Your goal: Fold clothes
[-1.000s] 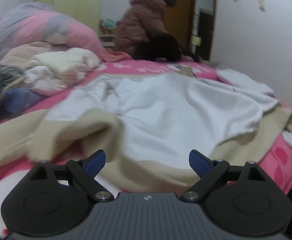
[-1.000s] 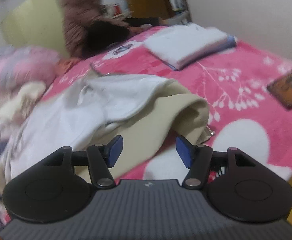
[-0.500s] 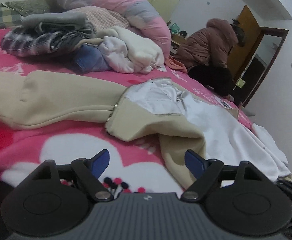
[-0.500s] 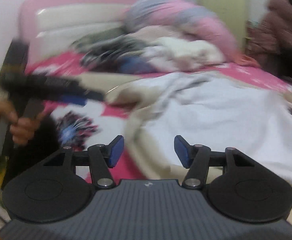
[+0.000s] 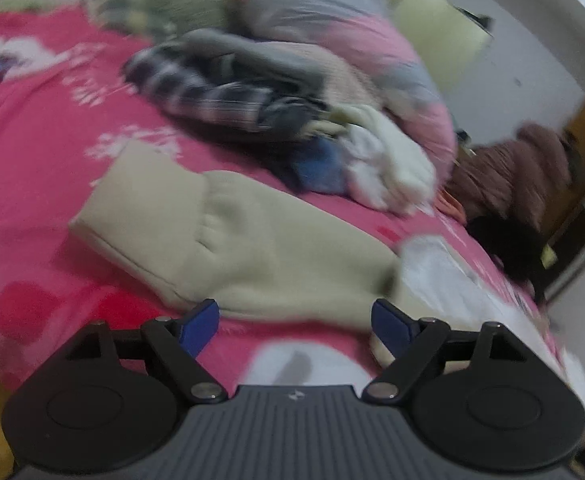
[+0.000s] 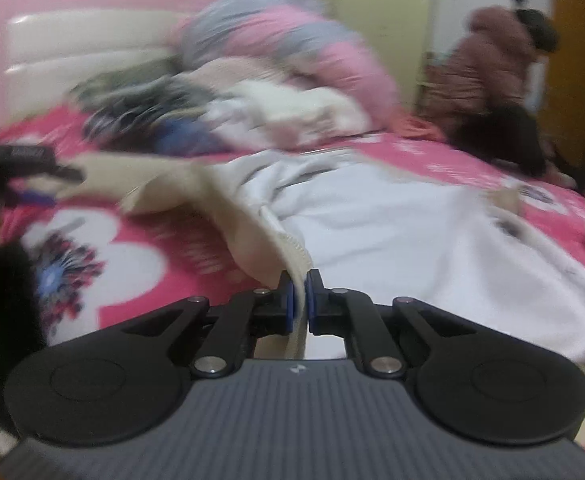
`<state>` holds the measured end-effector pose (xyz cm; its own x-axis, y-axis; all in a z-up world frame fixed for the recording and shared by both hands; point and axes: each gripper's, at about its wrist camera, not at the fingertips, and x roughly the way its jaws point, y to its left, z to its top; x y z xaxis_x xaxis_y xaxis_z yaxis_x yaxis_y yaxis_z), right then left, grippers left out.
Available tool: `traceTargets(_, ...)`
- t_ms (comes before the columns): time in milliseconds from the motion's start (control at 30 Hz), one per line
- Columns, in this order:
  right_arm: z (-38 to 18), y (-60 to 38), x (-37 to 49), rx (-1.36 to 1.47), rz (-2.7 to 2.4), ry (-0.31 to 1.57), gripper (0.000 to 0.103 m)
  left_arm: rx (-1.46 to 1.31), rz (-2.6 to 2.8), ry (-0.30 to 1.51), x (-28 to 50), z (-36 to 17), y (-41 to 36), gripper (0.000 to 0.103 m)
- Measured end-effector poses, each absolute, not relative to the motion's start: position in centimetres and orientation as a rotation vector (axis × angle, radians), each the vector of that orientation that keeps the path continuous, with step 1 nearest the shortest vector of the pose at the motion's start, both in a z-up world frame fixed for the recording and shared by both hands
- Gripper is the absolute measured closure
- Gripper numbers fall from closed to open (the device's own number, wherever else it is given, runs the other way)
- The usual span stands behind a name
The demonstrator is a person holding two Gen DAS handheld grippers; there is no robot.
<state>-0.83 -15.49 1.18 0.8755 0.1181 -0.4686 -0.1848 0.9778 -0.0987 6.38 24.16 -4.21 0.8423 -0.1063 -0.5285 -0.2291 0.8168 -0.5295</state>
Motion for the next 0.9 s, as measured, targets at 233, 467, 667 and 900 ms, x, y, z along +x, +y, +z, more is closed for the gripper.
traceTargets(233,-1.8,-18.5,-0.9,-0.229,0.023,0.563,0.099,-0.523,0.211,0.566,10.2,-4.4,23.6,0.057)
traceTargets(467,0.2,-18.1,-1.3,-0.209,0.094,0.484,0.098,-0.485,0.24,0.565,12.5,-3.9,24.1,0.054)
traceTargets(667,-3.1,-17.5,-1.8,-0.15,0.157,0.579,0.094,-0.452,0.14,0.579,9.2,-3.4,21.6,0.024)
traceTargets(900,-1.5,-21.8,-3.9,0.186,0.2,0.524,0.055,-0.499,-0.143,0.63,5.7,-3.1,17.6,0.015)
